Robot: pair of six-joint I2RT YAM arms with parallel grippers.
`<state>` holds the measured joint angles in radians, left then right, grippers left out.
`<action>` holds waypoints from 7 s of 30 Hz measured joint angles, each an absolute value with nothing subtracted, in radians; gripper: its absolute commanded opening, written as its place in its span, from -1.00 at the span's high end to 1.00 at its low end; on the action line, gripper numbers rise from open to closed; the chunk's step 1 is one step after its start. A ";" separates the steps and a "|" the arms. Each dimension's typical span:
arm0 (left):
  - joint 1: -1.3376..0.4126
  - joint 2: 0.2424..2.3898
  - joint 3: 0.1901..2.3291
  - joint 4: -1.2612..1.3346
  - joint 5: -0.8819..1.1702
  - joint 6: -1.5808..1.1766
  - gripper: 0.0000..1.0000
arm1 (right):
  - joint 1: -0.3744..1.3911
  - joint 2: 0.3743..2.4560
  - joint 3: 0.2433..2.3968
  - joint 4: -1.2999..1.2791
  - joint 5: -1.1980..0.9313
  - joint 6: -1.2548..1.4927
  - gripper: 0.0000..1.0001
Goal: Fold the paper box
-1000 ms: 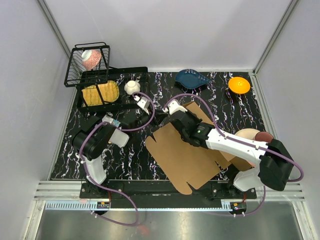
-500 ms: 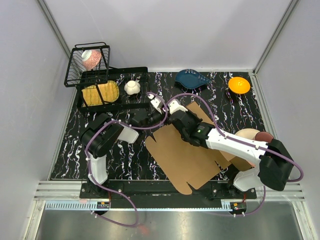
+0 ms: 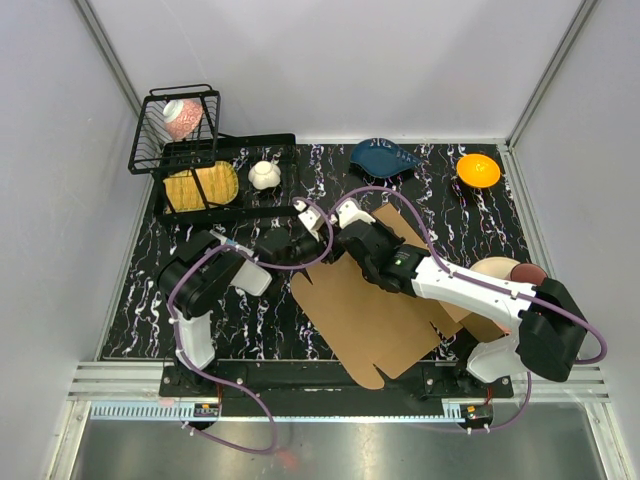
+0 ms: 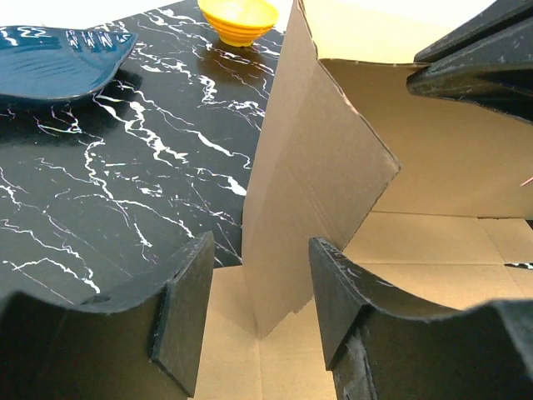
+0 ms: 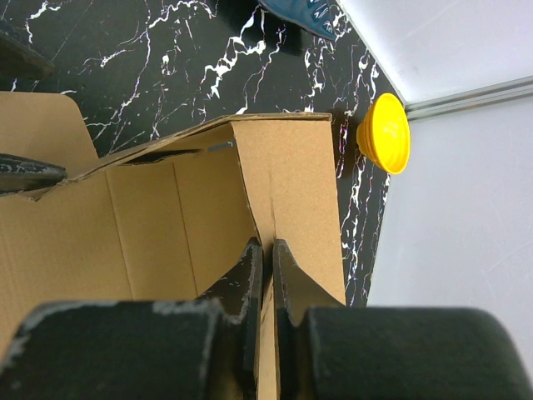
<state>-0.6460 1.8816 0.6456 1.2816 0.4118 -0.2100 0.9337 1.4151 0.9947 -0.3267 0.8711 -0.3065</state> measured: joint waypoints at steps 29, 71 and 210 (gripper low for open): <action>-0.664 1.925 0.685 1.283 0.429 -0.281 -0.13 | 0.928 1.425 1.006 -0.337 0.870 -0.306 0.90; -0.699 2.143 0.966 1.309 0.406 -0.324 -0.04 | 0.913 1.420 1.017 -0.357 0.837 -0.290 0.92; -0.839 1.903 0.748 0.993 -0.495 -0.207 0.39 | 0.744 1.404 1.040 -0.124 0.301 0.136 0.67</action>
<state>-0.8387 1.9026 0.7479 0.9932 -0.4946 -0.2073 0.7444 1.4044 1.0397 -0.1242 0.3012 0.1360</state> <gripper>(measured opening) 0.239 0.164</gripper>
